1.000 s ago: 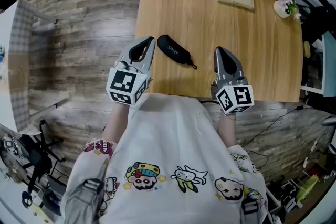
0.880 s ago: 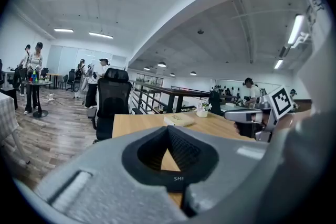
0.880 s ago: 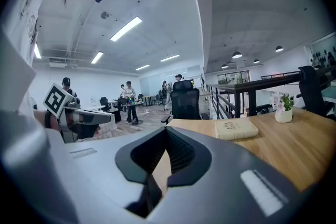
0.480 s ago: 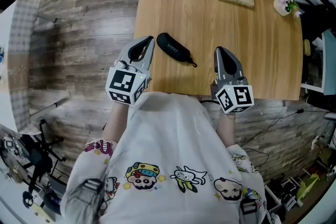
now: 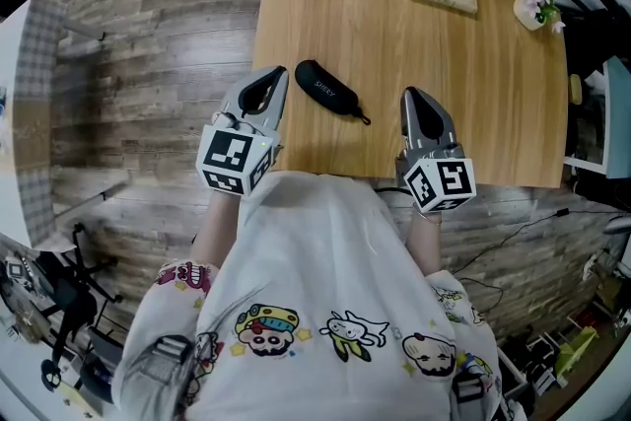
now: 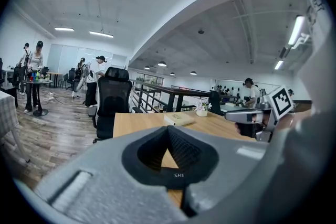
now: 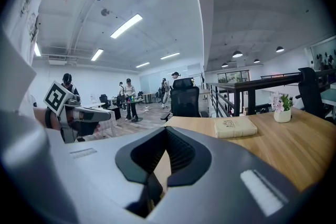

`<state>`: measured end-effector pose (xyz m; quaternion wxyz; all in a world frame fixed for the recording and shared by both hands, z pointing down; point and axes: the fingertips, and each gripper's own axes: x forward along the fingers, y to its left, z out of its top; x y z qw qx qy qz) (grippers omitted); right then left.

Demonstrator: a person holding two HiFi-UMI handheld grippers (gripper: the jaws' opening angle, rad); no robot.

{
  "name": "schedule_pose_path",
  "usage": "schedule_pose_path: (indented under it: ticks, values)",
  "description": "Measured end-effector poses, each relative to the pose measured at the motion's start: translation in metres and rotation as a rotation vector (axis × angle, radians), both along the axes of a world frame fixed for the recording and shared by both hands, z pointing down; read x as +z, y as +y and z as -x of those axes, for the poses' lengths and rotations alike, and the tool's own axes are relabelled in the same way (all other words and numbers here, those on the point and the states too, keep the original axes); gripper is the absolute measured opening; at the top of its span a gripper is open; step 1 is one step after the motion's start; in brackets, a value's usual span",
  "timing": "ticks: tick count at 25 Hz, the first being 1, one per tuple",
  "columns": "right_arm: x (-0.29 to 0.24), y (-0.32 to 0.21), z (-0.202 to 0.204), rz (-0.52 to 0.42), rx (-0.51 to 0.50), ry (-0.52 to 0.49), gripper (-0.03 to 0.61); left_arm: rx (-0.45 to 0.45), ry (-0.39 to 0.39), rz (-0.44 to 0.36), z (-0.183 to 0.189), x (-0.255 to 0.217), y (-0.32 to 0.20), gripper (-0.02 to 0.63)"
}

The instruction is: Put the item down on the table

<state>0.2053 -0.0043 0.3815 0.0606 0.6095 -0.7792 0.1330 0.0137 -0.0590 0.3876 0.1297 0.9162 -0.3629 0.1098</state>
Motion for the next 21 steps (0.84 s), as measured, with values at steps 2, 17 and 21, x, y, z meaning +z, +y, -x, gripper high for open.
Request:
schedule_pose_path:
  ticks: [2, 17, 21]
  values:
    - [0.001, 0.000, 0.001, 0.006, -0.004, 0.001, 0.009, 0.002, 0.000, 0.002, 0.001, 0.001, 0.000, -0.002]
    - [0.009, -0.004, 0.010, 0.023, -0.012, -0.013, 0.009, -0.011, -0.008, 0.018, 0.009, 0.008, -0.001, -0.002]
    - [0.010, -0.006, 0.011, 0.027, -0.014, -0.008, 0.009, -0.013, -0.009, 0.022, 0.010, 0.009, -0.003, -0.002]
